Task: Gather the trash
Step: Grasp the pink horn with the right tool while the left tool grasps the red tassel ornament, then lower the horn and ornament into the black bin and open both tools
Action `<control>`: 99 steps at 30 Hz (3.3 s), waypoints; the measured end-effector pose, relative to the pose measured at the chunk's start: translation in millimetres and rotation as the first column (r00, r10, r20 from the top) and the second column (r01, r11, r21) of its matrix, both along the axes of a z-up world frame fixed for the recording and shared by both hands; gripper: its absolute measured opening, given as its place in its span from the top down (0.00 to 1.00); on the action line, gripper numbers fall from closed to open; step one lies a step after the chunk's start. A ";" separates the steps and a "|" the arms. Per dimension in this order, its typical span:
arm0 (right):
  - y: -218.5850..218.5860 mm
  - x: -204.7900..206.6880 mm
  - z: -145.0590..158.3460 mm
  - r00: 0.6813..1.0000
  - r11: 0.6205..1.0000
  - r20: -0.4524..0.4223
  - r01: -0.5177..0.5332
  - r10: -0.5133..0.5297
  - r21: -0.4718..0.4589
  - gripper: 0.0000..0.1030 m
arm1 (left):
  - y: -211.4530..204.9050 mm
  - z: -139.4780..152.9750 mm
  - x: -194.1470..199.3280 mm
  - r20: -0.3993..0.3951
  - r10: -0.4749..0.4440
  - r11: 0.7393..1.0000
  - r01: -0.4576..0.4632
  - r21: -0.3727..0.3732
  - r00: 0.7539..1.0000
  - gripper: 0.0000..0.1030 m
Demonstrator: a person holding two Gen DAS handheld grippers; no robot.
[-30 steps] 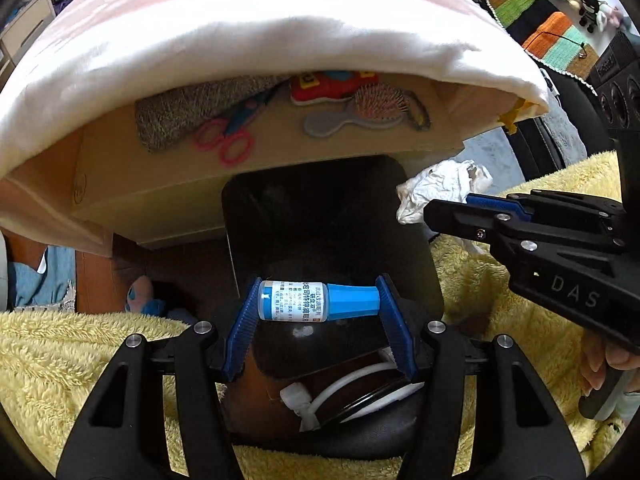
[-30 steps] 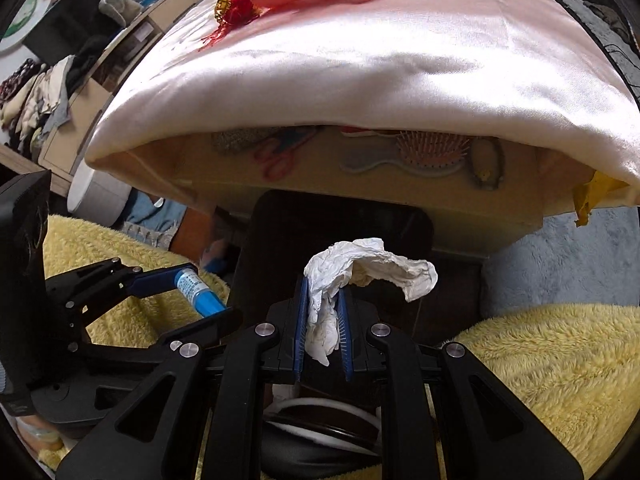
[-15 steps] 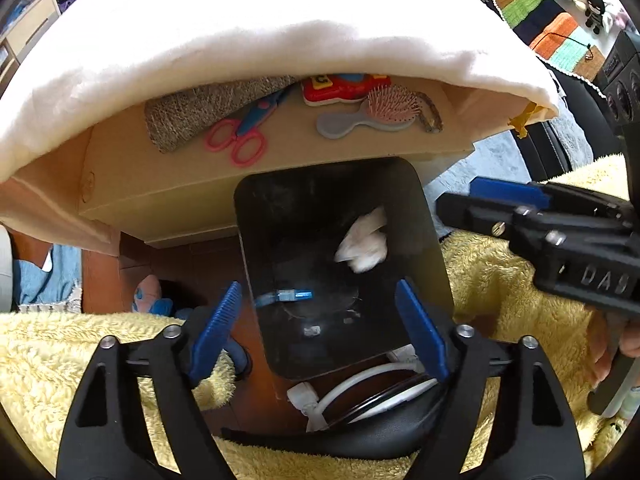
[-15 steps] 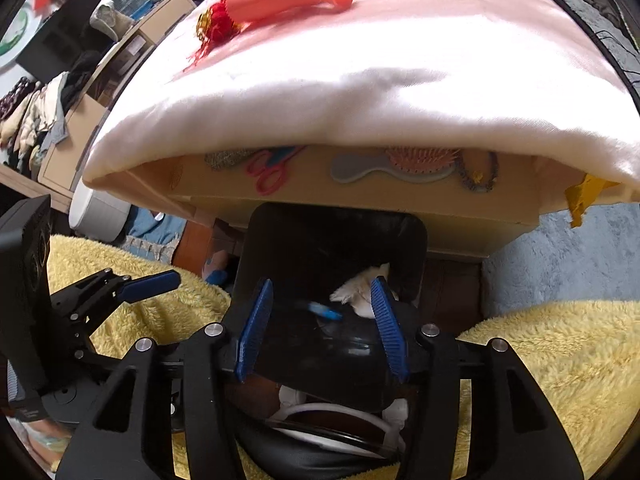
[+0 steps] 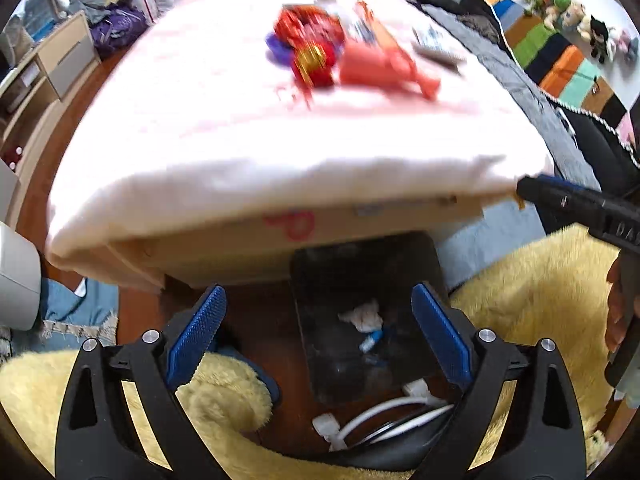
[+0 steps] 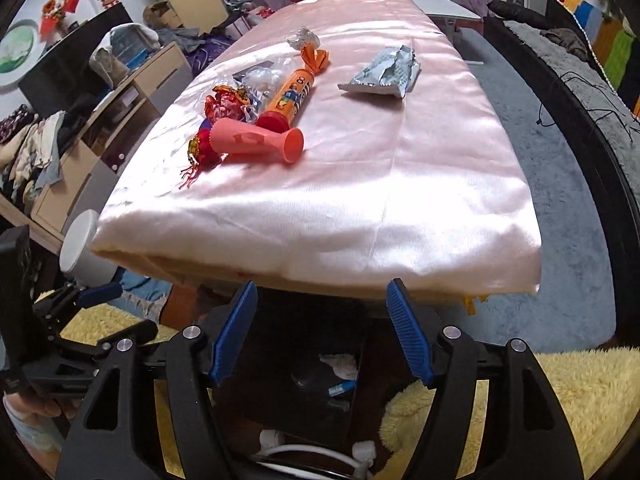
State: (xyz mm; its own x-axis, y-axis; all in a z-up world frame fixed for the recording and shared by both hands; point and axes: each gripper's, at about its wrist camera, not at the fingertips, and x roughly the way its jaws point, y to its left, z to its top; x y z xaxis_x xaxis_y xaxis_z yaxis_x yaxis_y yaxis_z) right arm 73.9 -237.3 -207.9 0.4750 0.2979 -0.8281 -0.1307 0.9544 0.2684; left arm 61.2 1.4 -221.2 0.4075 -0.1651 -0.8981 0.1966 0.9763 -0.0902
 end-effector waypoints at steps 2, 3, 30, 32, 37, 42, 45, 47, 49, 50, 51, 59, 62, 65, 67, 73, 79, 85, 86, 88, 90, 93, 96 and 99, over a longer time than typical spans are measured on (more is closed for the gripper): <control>1.3 7.1 3.5 1.000 1.000 0.008 -0.007 0.007 -0.004 0.33 | 3.6 8.1 5.1 0.022 0.013 1.000 -0.013 0.005 1.000 0.13; 1.6 11.7 4.9 1.000 1.000 0.014 -0.012 0.013 -0.006 0.33 | 4.8 11.6 8.3 0.030 0.020 1.000 -0.021 0.010 0.999 0.13; 61.0 120.9 -1.7 0.964 0.968 0.109 -0.234 0.244 -0.094 0.39 | 19.0 21.8 112.2 0.043 0.062 0.998 -0.062 0.011 0.997 0.14; 62.9 124.4 -4.8 0.962 0.966 0.104 -0.245 0.253 -0.084 0.41 | 17.4 21.1 116.7 0.041 0.058 0.998 -0.058 0.011 0.997 0.14; 61.1 125.1 -6.7 0.960 0.964 0.097 -0.255 0.262 -0.075 0.60 | 12.5 20.0 126.7 0.038 0.050 0.999 -0.051 0.010 0.998 0.14; 50.0 120.8 -3.5 0.964 0.968 0.094 -0.246 0.250 -0.048 0.72 | 2.4 20.5 135.1 0.046 0.018 1.000 -0.018 -0.010 0.999 0.18; 42.6 115.4 0.4 0.966 0.971 0.101 -0.237 0.240 -0.036 0.72 | -4.5 19.1 143.4 0.049 -0.006 0.999 0.008 -0.038 0.999 0.32; 38.8 111.8 2.7 0.966 0.972 0.103 -0.236 0.237 -0.022 0.72 | -7.6 15.7 150.8 0.040 -0.009 0.998 0.011 -0.059 0.999 0.38; 36.5 109.4 4.3 0.967 0.973 0.105 -0.232 0.232 -0.015 0.72 | -11.6 11.6 157.6 0.031 -0.014 0.998 0.016 -0.067 0.999 0.38; 35.6 108.7 4.5 0.968 0.973 0.105 -0.229 0.229 -0.014 0.72 | -13.9 9.6 160.2 0.027 -0.016 0.998 0.017 -0.062 1.000 0.38; 34.5 108.0 4.5 0.969 0.974 0.105 -0.225 0.225 -0.012 0.72 | -16.4 7.7 162.4 0.024 -0.018 0.998 0.019 -0.056 1.000 0.40; 34.0 101.4 9.1 0.970 0.977 0.114 -0.215 0.214 -0.006 0.72 | -25.2 13.1 159.3 0.060 -0.047 0.999 0.049 -0.023 0.997 0.66; 32.8 95.4 15.6 0.970 0.978 0.129 -0.209 0.208 -0.005 0.72 | -23.5 21.8 148.5 0.080 -0.051 0.998 0.054 -0.033 0.995 0.66; 32.6 87.0 24.1 0.968 0.979 0.147 -0.205 0.203 -0.006 0.72 | -21.4 33.8 134.6 0.112 -0.052 0.998 0.055 -0.031 0.992 0.66; 32.9 79.7 30.0 0.966 0.979 0.160 -0.203 0.201 -0.008 0.72 | -20.2 42.9 124.0 0.132 -0.053 0.998 0.058 -0.037 0.990 0.66; 31.3 56.0 45.5 0.963 0.981 0.192 -0.192 0.191 -0.013 0.72 | -17.3 65.7 91.2 0.176 -0.060 0.996 0.070 -0.050 0.983 0.66; 28.3 30.6 58.7 0.958 0.982 0.218 -0.188 0.187 -0.019 0.72 | -16.3 83.9 55.4 0.212 -0.075 0.994 0.090 -0.062 0.975 0.66; 25.5 5.3 62.9 0.958 0.981 0.215 -0.189 0.191 -0.031 0.72 | -12.6 88.4 23.1 0.216 -0.076 0.992 0.097 -0.085 0.973 0.66; 25.0 1.5 61.8 0.959 0.981 0.209 -0.191 0.193 -0.030 0.72 | -12.0 87.0 18.6 0.213 -0.077 0.992 0.097 -0.085 0.974 0.66; 24.4 -7.1 57.8 0.961 0.980 0.193 -0.196 0.197 -0.028 0.72 | -12.1 82.7 10.1 0.202 -0.082 0.991 0.101 -0.084 0.976 0.66; 24.9 -15.9 52.9 0.964 0.979 0.174 -0.202 0.203 -0.022 0.72 | -11.3 77.3 2.9 0.190 -0.091 0.991 0.108 -0.082 0.977 0.66; 24.7 -25.8 40.5 0.969 0.978 0.131 -0.210 0.209 0.000 0.72 | -13.2 65.6 -5.5 0.160 -0.104 0.989 0.118 -0.083 0.982 0.66; 25.2 -34.8 25.3 0.974 0.977 0.079 -0.213 0.211 0.020 0.72 | -14.8 49.9 -12.3 0.122 -0.113 0.990 0.122 -0.076 0.986 0.66; 26.9 -41.6 11.9 0.977 0.977 0.033 -0.211 0.210 0.026 0.72 | -15.4 35.0 -17.6 0.087 -0.112 0.990 0.118 -0.071 0.990 0.66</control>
State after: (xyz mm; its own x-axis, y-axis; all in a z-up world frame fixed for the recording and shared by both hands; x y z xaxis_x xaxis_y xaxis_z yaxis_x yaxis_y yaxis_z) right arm 32.3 -210.4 -196.0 0.4236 0.4176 -0.8039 -0.3367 0.8964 0.2882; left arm 43.6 -14.1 -186.2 0.4545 -0.2816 -0.8450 0.3170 0.9377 -0.1420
